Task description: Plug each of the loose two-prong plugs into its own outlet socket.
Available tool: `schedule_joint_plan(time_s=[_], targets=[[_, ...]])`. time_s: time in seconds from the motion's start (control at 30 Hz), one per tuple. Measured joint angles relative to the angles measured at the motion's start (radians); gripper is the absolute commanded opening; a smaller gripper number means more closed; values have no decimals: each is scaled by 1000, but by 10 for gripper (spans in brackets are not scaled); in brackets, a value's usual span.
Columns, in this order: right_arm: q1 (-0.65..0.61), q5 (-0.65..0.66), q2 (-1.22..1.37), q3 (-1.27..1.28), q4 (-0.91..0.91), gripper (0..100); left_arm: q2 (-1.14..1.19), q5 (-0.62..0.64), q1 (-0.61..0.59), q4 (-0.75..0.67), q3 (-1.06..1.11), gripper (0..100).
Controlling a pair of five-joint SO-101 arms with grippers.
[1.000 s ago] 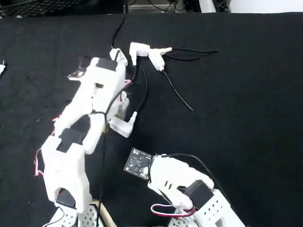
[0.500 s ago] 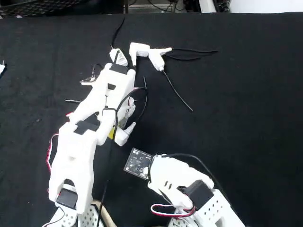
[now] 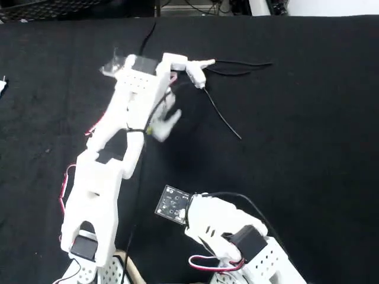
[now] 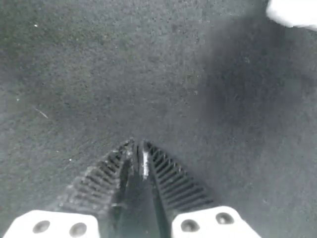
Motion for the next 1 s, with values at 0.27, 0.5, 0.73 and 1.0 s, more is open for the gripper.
schedule_joint_plan(time_s=[0.27,0.5,0.73,1.0], targets=[[0,0,0,0,0,13,227,-2,-120,-387,-227,29],[0,0,0,0,0,13,405,-164,-135,-635,-437,29],[0,0,0,0,0,13,565,-365,-112,-858,-560,34],[0,0,0,0,0,13,658,-396,-109,-882,-643,284]])
